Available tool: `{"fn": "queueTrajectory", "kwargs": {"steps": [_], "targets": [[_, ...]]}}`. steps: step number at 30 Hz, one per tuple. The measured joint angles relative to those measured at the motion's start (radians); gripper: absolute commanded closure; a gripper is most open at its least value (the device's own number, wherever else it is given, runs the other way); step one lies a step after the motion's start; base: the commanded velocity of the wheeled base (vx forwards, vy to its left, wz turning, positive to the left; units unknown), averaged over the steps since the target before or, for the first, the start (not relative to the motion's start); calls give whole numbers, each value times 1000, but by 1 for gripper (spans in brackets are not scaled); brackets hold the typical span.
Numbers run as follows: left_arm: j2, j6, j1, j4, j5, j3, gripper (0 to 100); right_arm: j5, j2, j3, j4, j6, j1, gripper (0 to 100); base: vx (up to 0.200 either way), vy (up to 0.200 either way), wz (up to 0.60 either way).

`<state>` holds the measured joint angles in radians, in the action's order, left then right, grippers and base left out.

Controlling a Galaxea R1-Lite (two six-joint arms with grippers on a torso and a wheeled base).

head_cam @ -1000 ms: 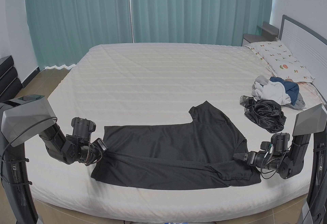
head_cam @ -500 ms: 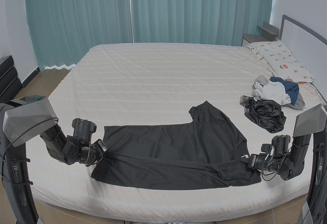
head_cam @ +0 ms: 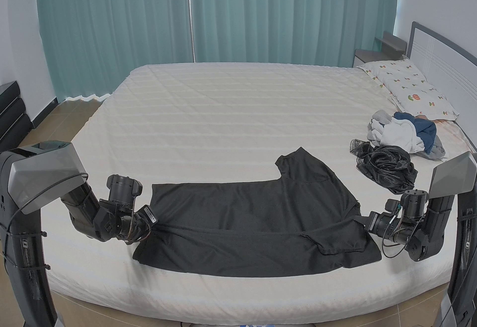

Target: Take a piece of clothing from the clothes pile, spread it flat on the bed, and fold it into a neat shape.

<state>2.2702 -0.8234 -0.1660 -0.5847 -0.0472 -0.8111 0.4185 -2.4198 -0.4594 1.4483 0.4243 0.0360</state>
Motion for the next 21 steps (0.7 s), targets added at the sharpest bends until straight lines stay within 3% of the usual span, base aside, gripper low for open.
{"fn": "queueTrajectory", "kwargs": {"steps": [21], "targets": [[18, 8, 2, -3, -12, -5, 100, -15, -36, -49, 2, 45, 0, 100, 0, 0, 0]]}}
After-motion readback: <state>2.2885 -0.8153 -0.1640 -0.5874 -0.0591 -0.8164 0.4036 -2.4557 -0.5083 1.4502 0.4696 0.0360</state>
